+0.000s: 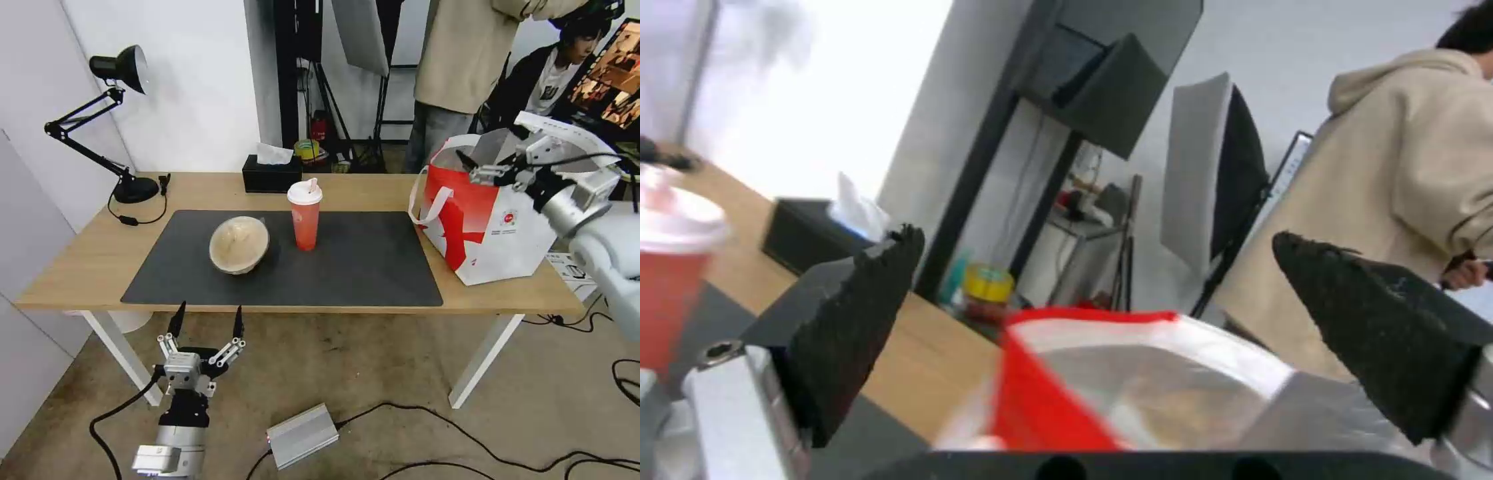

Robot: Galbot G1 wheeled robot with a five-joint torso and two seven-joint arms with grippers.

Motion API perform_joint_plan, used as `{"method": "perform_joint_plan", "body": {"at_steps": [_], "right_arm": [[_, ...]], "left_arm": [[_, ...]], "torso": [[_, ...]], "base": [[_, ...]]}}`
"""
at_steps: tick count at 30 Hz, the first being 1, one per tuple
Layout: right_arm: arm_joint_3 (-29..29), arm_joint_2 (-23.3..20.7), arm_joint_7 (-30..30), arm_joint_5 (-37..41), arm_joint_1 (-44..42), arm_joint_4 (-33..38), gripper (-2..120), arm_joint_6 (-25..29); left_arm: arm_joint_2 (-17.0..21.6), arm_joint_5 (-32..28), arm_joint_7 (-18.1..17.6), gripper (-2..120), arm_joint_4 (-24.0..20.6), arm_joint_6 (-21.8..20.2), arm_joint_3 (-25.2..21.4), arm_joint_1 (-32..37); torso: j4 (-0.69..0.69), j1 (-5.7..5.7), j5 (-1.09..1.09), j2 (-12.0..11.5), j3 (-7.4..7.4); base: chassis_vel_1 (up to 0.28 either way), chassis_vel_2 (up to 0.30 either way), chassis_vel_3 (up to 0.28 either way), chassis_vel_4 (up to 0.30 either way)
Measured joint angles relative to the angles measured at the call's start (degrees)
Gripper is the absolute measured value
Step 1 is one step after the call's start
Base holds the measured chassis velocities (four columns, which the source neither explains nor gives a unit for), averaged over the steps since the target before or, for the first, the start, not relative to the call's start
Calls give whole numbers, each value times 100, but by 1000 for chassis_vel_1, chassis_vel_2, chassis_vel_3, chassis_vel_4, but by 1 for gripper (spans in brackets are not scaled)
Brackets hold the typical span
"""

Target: Pick up the trash from the table and place it into the takeout bag.

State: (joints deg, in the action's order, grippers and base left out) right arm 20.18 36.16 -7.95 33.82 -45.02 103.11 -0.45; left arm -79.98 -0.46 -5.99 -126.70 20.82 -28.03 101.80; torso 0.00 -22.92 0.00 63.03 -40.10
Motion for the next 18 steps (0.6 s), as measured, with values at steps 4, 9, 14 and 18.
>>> {"method": "perform_joint_plan", "body": {"at_steps": [4, 9, 14, 18], "right_arm": [[172, 163, 347, 16, -434, 366, 100, 45], [521, 452, 630, -55, -1051, 794, 100, 143], [821, 732, 694, -311, -1680, 1052, 100, 322], [1048, 1022, 685, -645, -2211, 1231, 100, 544]], "left_arm": [[-1, 8, 0, 100, -86, 15, -23, 30], [0, 17, -15, 100, -218, 18, -64, 40], [-6, 28, -26, 100, -296, 19, -82, 46], [-36, 128, -33, 100, -343, 19, -59, 78]], "torso": [[1, 0, 0, 0, 0], [0, 0, -1, 0, 0], [1, 0, -1, 0, 0], [0, 0, -1, -1, 0]], "base": [[0, 0, 0, 0], [0, 0, 0, 0], [0, 0, 0, 0], [0, 0, 0, 0]]}}
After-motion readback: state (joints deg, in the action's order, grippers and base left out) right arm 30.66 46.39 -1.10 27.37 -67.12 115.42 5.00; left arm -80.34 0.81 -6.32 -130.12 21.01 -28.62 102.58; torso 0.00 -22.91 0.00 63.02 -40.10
